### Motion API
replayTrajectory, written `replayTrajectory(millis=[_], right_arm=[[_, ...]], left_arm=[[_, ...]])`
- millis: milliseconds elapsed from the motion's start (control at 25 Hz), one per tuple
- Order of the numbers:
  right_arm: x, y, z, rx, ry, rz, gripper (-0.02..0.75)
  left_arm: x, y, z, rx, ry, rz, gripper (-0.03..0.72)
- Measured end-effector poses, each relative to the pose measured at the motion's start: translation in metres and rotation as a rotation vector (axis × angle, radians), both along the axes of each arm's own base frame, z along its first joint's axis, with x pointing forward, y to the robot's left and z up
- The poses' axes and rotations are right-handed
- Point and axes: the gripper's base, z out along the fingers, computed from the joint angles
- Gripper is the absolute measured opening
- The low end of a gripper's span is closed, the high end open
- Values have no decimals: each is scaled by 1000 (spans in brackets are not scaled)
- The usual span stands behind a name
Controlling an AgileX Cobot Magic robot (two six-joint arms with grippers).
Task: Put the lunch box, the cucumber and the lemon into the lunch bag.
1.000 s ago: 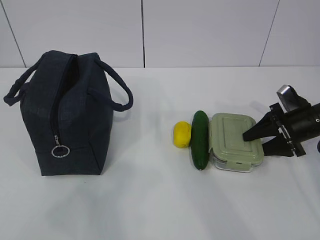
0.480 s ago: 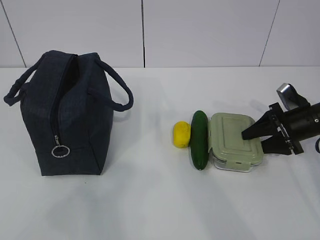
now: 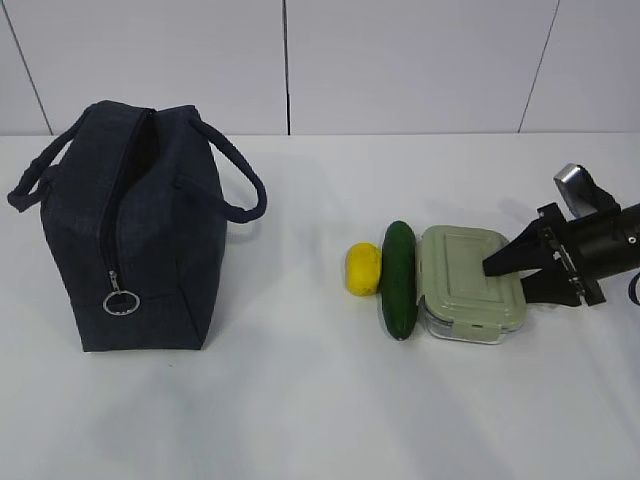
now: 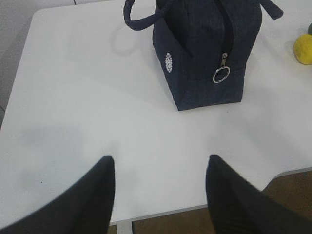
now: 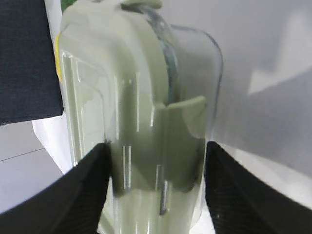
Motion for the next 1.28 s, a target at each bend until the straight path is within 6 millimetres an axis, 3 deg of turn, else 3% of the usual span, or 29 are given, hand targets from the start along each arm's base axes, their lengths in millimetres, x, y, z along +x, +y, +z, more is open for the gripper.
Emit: replayTrajectory(millis=[320,1280], right_arm=[[1,0,1,5,-15,-1,420],[1,0,1,6,-17,-2,393]], left_arm=[[0,0,0,0,0,0,425],[0,0,0,0,0,0,425]])
